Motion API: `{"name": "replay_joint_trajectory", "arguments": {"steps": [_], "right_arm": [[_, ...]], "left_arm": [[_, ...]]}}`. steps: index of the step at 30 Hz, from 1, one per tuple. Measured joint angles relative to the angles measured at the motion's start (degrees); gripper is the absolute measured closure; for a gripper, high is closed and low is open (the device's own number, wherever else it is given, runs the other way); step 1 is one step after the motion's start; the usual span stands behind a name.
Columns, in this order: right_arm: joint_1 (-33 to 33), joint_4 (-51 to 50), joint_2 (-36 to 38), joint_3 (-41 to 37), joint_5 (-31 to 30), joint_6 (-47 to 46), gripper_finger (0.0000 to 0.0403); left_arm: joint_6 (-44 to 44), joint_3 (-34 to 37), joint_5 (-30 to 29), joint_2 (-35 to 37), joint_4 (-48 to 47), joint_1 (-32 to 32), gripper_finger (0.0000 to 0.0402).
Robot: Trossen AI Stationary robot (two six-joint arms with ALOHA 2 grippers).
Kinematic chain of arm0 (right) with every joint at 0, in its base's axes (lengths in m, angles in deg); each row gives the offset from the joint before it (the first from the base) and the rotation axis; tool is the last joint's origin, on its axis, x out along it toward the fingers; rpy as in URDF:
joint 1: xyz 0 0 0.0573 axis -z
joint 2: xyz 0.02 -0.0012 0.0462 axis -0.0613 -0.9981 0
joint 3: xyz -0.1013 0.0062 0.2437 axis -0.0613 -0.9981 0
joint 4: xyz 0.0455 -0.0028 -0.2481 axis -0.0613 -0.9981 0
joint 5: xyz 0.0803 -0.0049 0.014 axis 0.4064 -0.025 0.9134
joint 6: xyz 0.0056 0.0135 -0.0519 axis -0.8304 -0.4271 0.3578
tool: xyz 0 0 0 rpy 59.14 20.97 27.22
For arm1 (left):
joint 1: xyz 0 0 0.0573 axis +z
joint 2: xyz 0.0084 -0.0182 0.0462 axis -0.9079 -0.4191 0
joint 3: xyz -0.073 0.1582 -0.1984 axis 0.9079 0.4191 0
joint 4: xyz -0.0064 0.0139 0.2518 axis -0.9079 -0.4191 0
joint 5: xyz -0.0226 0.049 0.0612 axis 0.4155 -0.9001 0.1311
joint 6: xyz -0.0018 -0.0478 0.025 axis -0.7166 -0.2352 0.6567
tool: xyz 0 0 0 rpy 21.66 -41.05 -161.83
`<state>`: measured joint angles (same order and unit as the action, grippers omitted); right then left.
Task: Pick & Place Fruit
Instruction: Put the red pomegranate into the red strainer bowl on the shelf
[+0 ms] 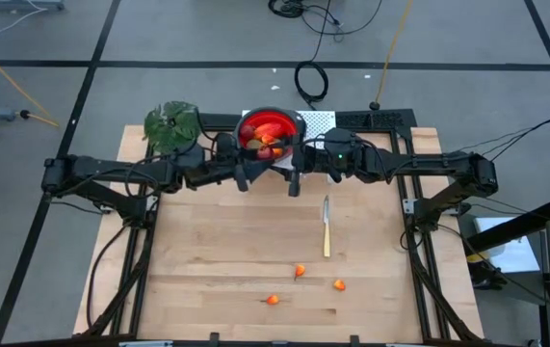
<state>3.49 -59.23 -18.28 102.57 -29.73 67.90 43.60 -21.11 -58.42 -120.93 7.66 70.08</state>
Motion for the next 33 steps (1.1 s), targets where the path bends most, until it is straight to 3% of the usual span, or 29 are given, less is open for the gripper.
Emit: {"name": "replay_joint_trajectory", "arguments": {"steps": [11, 18, 28, 33], "right_arm": [[0.0, -1.0, 0.0, 0.0, 0.0, -0.6, 0.0202], [0.0, -1.7, 0.0, 0.0, -0.2, -2.3, 0.0198], [0.0, -6.1, -0.1, 0.0, -4.7, -3.5, 0.0133], [-0.2, -8.7, 0.7, 0.0, -5.1, -3.6, 0.012]], "left_arm": [[1.2, 0.0, 0.6, 0.1, -0.1, 0.4, 0.022], [-0.3, 0.0, 2.7, 0.0, -0.6, 1.6, 0.0197], [1.4, 0.0, 2.3, 0.1, -1.5, 2.9, 0.0204], [2.4, 0.0, 2.4, 0.1, -2.0, 4.5, 0.0197]]}}
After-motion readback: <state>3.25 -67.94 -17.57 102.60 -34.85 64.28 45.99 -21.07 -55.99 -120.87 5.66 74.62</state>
